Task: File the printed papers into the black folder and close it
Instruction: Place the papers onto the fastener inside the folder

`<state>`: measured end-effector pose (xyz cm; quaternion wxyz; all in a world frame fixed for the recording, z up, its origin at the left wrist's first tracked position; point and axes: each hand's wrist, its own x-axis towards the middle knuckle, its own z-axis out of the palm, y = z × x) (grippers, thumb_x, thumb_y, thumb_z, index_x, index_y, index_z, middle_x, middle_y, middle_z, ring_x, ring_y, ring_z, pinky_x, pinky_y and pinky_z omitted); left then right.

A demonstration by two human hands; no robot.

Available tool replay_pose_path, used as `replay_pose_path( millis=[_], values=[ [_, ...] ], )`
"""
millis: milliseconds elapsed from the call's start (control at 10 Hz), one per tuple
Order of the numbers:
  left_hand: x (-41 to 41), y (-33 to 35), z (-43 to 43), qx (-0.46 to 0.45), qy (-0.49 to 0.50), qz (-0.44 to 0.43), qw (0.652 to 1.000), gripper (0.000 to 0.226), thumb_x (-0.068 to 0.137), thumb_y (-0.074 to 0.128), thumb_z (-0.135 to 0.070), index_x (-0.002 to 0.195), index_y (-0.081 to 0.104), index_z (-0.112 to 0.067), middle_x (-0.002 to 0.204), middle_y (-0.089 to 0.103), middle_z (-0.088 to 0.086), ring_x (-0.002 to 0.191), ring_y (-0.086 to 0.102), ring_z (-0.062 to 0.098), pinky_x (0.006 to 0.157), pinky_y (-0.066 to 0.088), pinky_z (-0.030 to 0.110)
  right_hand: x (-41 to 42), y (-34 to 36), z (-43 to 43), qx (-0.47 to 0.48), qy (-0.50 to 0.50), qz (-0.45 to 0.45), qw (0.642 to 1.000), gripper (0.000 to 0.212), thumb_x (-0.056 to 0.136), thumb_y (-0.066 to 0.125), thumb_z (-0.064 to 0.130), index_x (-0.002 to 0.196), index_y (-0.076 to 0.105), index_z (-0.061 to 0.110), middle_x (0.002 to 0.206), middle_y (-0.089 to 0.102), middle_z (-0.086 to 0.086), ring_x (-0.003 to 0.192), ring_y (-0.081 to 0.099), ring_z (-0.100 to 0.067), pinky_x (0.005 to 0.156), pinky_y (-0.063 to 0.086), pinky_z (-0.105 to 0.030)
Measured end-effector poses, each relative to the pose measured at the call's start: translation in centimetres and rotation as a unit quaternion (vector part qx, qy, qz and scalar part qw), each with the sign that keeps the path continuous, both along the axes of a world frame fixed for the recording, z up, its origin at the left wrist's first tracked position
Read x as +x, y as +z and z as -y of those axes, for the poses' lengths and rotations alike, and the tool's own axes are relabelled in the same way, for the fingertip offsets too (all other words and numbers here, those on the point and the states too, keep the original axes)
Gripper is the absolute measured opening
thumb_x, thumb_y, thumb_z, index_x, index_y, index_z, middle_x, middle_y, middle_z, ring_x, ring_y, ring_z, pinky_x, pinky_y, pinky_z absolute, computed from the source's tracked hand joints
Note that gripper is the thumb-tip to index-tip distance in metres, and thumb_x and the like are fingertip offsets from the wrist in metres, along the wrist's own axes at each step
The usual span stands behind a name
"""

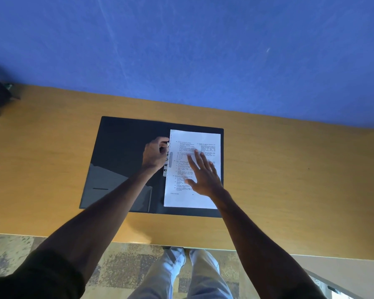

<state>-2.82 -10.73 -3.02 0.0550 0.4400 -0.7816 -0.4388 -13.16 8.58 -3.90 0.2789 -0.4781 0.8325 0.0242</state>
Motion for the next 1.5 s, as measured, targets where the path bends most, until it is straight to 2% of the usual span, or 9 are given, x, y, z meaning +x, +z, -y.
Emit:
replay_pose_path(
  millis=[200,500,600,800,900,1000,1100,1200,1500],
  values=[
    [1.0,0.8,-0.9,-0.025,0.000,-0.035,0.999,0.023,0.105,0.058,-0.001,0.119,0.076,-0.004,0.120,0.081,0.009,0.115,0.077,0.025,0.103,0.060,0.044,0.0,0.1,-0.1,0.001,-0.007,0.014,1.000,0.097,0.109,0.057,0.053,0.176,-0.007,0.025,0.183,-0.023,-0.006,0.173,-0.015,-0.030,0.141,0.007,-0.056],
    [4.8,0.3,-2.8,-0.030,-0.046,-0.067,0.996,0.008,0.102,0.070,-0.011,0.108,0.075,-0.010,0.117,0.079,-0.002,0.114,0.074,0.018,0.102,0.061,0.049,0.1,0.2,-0.1,-0.002,-0.005,0.011,1.000,0.096,0.109,0.056,0.053,0.176,-0.007,0.024,0.183,-0.023,-0.006,0.172,-0.015,-0.030,0.141,0.007,-0.056],
    [5.7,-0.1,-3.5,-0.017,-0.034,-0.075,0.996,0.011,0.105,0.068,-0.016,0.112,0.075,-0.011,0.121,0.079,-0.004,0.117,0.074,0.017,0.103,0.061,0.049,0.0,0.2,-0.1,-0.001,-0.004,0.010,1.000,0.096,0.110,0.056,0.052,0.176,-0.007,0.024,0.182,-0.023,-0.006,0.172,-0.016,-0.030,0.141,0.007,-0.057],
    [5.8,-0.3,-3.7,0.003,-0.019,-0.083,0.996,0.016,0.107,0.064,-0.009,0.119,0.075,-0.006,0.129,0.077,0.005,0.119,0.072,0.020,0.102,0.062,0.053,0.1,0.1,-0.2,-0.003,-0.005,0.007,1.000,0.096,0.109,0.056,0.053,0.176,-0.006,0.025,0.183,-0.023,-0.006,0.172,-0.015,-0.030,0.141,0.006,-0.056],
    [5.9,-0.7,-3.7,-0.012,-0.019,-0.038,0.999,0.041,0.104,0.072,-0.020,0.144,0.068,-0.012,0.153,0.062,0.009,0.147,0.054,0.031,0.123,0.044,0.060,0.1,0.0,-0.2,-0.002,-0.006,0.009,1.000,0.096,0.109,0.056,0.053,0.176,-0.007,0.025,0.183,-0.023,-0.006,0.172,-0.015,-0.030,0.141,0.006,-0.057],
    [6.3,-1.2,-3.4,0.039,-0.006,0.063,0.997,0.087,0.100,0.076,-0.043,0.172,0.031,-0.027,0.185,0.010,0.008,0.174,0.002,0.032,0.138,0.012,0.061,0.1,-0.1,-0.2,-0.002,-0.006,0.008,1.000,0.095,0.109,0.055,0.053,0.176,-0.007,0.025,0.183,-0.023,-0.006,0.172,-0.016,-0.030,0.141,0.006,-0.057],
    [6.9,-1.9,-3.5,0.032,-0.025,0.120,0.992,0.106,0.097,0.074,-0.056,0.176,0.008,-0.036,0.184,-0.019,0.007,0.173,-0.017,0.030,0.139,-0.001,0.060,0.2,-0.2,-0.2,-0.003,-0.007,0.010,1.000,0.095,0.109,0.055,0.054,0.176,-0.006,0.025,0.182,-0.024,-0.005,0.172,-0.016,-0.030,0.141,0.005,-0.057],
    [7.3,-2.5,-3.6,0.016,-0.036,0.145,0.989,0.108,0.096,0.071,-0.062,0.176,0.001,-0.038,0.182,-0.027,0.009,0.171,-0.023,0.031,0.139,-0.003,0.059,0.2,-0.4,-0.1,-0.004,-0.007,0.003,1.000,0.095,0.109,0.054,0.055,0.176,-0.006,0.025,0.182,-0.024,-0.005,0.172,-0.016,-0.030,0.141,0.004,-0.057],
    [7.5,-3.1,-4.2,-0.066,-0.061,0.184,0.979,0.101,0.099,0.058,-0.071,0.176,0.003,-0.036,0.183,-0.020,0.014,0.173,-0.014,0.036,0.138,0.004,0.062,0.3,-0.6,-0.1,-0.005,-0.013,0.006,1.000,0.095,0.109,0.054,0.054,0.176,-0.007,0.025,0.182,-0.024,-0.005,0.172,-0.017,-0.030,0.141,0.003,-0.056]
  ],
)
